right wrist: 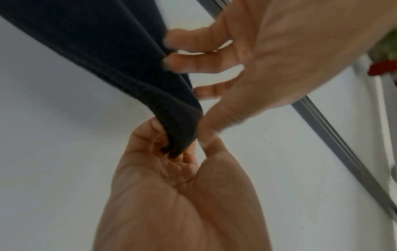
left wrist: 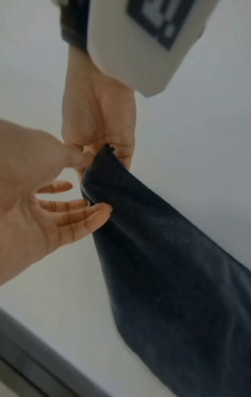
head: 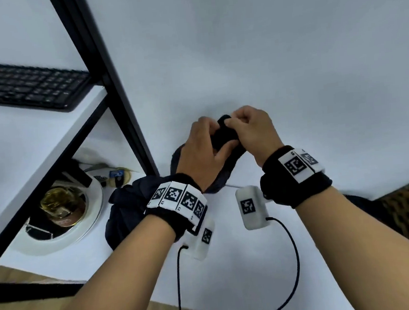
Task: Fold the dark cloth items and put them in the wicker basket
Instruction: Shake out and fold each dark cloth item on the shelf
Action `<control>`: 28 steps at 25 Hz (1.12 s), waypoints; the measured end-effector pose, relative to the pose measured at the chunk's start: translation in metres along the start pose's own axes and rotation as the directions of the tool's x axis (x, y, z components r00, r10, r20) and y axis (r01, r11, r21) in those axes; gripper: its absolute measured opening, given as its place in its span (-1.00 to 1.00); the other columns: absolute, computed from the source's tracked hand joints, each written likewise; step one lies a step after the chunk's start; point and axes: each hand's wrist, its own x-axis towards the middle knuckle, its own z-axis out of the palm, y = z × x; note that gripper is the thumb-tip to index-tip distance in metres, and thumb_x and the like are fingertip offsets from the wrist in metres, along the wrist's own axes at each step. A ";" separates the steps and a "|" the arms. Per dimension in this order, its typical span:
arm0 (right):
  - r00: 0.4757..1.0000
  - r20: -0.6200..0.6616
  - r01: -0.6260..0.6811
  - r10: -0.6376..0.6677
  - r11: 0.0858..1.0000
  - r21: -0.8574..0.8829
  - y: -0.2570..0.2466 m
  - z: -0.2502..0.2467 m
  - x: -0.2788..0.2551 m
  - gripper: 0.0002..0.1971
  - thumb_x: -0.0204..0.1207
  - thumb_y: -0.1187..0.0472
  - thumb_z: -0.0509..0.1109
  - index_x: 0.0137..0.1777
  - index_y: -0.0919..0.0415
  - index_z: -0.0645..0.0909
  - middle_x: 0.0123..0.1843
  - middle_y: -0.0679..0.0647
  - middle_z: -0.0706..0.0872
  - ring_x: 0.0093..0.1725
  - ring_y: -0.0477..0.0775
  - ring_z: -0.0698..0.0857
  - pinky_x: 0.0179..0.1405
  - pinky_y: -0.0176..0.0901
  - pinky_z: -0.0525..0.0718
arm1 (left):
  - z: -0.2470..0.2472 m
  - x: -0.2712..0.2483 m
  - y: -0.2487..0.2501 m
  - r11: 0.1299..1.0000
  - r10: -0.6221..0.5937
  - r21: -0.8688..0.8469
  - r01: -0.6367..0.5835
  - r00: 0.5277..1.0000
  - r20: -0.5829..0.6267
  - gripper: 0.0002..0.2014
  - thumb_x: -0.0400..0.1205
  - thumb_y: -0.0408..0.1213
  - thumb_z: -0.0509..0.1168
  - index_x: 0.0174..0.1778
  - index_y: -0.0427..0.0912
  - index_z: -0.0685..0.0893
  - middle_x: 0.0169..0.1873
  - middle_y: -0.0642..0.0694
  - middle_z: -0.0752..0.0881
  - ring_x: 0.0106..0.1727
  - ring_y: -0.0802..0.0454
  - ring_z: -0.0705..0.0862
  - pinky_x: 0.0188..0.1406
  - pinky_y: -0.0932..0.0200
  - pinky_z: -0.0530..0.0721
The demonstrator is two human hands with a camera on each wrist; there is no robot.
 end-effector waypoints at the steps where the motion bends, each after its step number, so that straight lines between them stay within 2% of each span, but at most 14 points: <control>1: 1.000 -0.001 -0.009 0.009 0.999 0.036 -0.010 -0.016 -0.007 -0.90 0.51 0.26 0.41 -0.23 0.13 0.59 -0.28 -0.01 0.66 -0.26 -0.06 0.64 -0.22 -0.24 0.61 | -0.001 -0.004 0.019 0.999 0.042 -0.027 -0.041 0.999 0.025 -0.54 0.48 0.01 0.47 0.12 -0.16 0.48 0.05 -0.06 0.55 -0.11 0.04 0.60 -0.11 0.16 0.61; 3: 1.000 0.007 -0.019 0.019 0.998 0.062 -0.027 -0.048 -0.024 -0.91 0.50 0.27 0.41 -0.22 0.15 0.61 -0.25 0.01 0.68 -0.20 -0.02 0.67 -0.10 -0.13 0.67 | -0.003 -0.014 0.056 0.996 0.085 -0.028 -0.083 0.993 0.082 -0.53 0.42 0.04 0.51 0.07 -0.11 0.48 0.01 -0.02 0.55 -0.23 0.09 0.61 -0.17 0.18 0.64; 5: 0.999 0.010 -0.039 0.038 0.995 0.089 -0.039 -0.078 -0.040 -0.90 0.48 0.31 0.43 -0.23 0.15 0.61 -0.27 0.02 0.68 -0.20 0.03 0.68 -0.06 -0.04 0.69 | -0.005 -0.020 0.085 0.993 0.113 -0.027 -0.111 0.986 0.120 -0.61 0.45 -0.06 0.50 0.02 -0.05 0.47 -0.09 0.01 0.61 -0.31 0.11 0.63 -0.18 0.12 0.67; 8: 0.997 0.014 -0.076 0.075 0.977 0.199 -0.052 -0.116 -0.060 -0.89 0.46 0.41 0.43 -0.16 0.21 0.59 -0.35 0.10 0.65 -0.35 0.10 0.66 -0.24 -0.05 0.68 | -0.009 -0.024 0.118 0.985 0.166 0.018 -0.172 0.970 0.176 -0.74 0.52 -0.20 0.42 0.07 -0.05 0.54 -0.28 0.03 0.67 -0.35 0.09 0.64 -0.13 0.06 0.67; 10: 0.996 0.009 -0.084 0.085 0.966 0.244 -0.058 -0.140 -0.072 -0.89 0.47 0.45 0.41 -0.11 0.25 0.60 -0.36 0.16 0.65 -0.41 0.08 0.64 -0.34 -0.12 0.70 | -0.010 -0.026 0.139 0.980 0.185 0.044 -0.196 0.965 0.186 -0.80 0.53 -0.26 0.38 0.06 -0.06 0.64 -0.35 0.05 0.67 -0.35 0.13 0.62 -0.11 0.17 0.65; 12: 0.997 -0.007 -0.071 0.075 0.966 0.249 -0.063 -0.160 -0.082 -0.91 0.49 0.45 0.41 -0.12 0.28 0.63 -0.30 0.18 0.67 -0.38 0.05 0.64 -0.33 -0.16 0.75 | -0.008 -0.027 0.157 0.987 0.160 -0.024 -0.159 0.970 0.181 -0.87 0.51 -0.31 0.39 -0.06 -0.07 0.71 -0.39 0.05 0.66 -0.39 0.16 0.61 -0.18 0.28 0.63; 14: 0.999 -0.007 -0.044 0.047 0.968 0.248 -0.069 -0.176 -0.092 -0.95 0.53 0.43 0.39 -0.09 0.32 0.65 -0.26 0.17 0.68 -0.37 0.01 0.66 -0.26 -0.20 0.78 | -0.009 -0.026 0.173 0.977 0.097 -0.203 -0.059 0.979 0.178 -0.91 0.48 -0.34 0.40 -0.18 -0.05 0.73 -0.41 -0.01 0.66 -0.40 0.07 0.63 -0.20 0.14 0.69; 16: 1.000 -0.009 0.012 -0.010 0.971 0.239 -0.075 -0.188 -0.103 -0.90 0.58 0.39 0.34 0.04 0.37 0.66 -0.24 0.17 0.69 -0.35 0.01 0.71 -0.22 -0.20 0.80 | -0.011 -0.023 0.188 0.932 0.042 -0.361 0.034 0.979 0.201 -0.95 0.53 -0.39 0.39 -0.17 -0.17 0.72 -0.39 -0.15 0.69 -0.33 -0.04 0.68 -0.18 -0.03 0.74; 18: 0.996 -0.018 0.091 -0.089 0.973 0.211 -0.080 -0.199 -0.116 -0.84 0.59 0.31 0.36 0.14 0.32 0.62 -0.24 0.15 0.69 -0.26 0.03 0.76 -0.17 -0.10 0.81 | -0.015 -0.020 0.204 0.884 0.022 -0.461 0.081 0.976 0.215 -0.98 0.58 -0.43 0.37 -0.14 -0.29 0.70 -0.37 -0.22 0.71 -0.29 -0.07 0.71 -0.14 -0.07 0.74; 20: 0.990 0.006 0.137 -0.140 0.974 0.182 -0.084 -0.206 -0.127 -0.74 0.53 0.19 0.47 0.16 0.22 0.59 -0.19 0.16 0.70 -0.18 0.03 0.79 -0.17 -0.05 0.81 | -0.019 -0.019 0.220 0.840 0.022 -0.533 0.098 0.976 0.215 -0.96 0.58 -0.40 0.39 -0.17 -0.29 0.70 -0.33 -0.23 0.75 -0.27 -0.08 0.75 -0.13 -0.03 0.75; 23: 0.985 0.013 0.167 -0.169 0.979 0.119 -0.088 -0.206 -0.130 -0.62 0.44 0.06 0.55 0.17 0.18 0.56 -0.08 0.22 0.74 -0.13 0.06 0.81 -0.17 0.00 0.82 | -0.022 -0.017 0.232 0.822 0.035 -0.561 0.097 0.975 0.219 -0.90 0.58 -0.37 0.40 -0.19 -0.34 0.70 -0.26 -0.39 0.77 -0.23 -0.22 0.78 -0.13 -0.05 0.78; 25: 0.984 -0.020 0.177 -0.176 0.976 0.126 -0.091 -0.203 -0.128 -0.67 0.47 0.08 0.53 0.13 0.23 0.59 -0.09 0.27 0.75 -0.17 0.09 0.81 -0.19 0.02 0.81 | -0.024 -0.016 0.234 0.833 0.043 -0.547 0.085 0.975 0.218 -0.86 0.61 -0.37 0.37 -0.14 -0.42 0.70 -0.22 -0.45 0.76 -0.21 -0.29 0.78 -0.16 -0.06 0.79; 28: 0.987 -0.006 0.158 -0.161 0.959 0.237 -0.096 -0.198 -0.123 -0.80 0.55 0.16 0.45 0.03 0.30 0.62 -0.14 0.25 0.78 -0.25 0.05 0.79 -0.28 -0.08 0.76 | -0.033 -0.015 0.234 0.849 0.054 -0.524 0.070 0.975 0.217 -0.86 0.65 -0.42 0.30 -0.14 -0.43 0.69 -0.28 -0.34 0.76 -0.31 -0.15 0.77 -0.28 0.07 0.77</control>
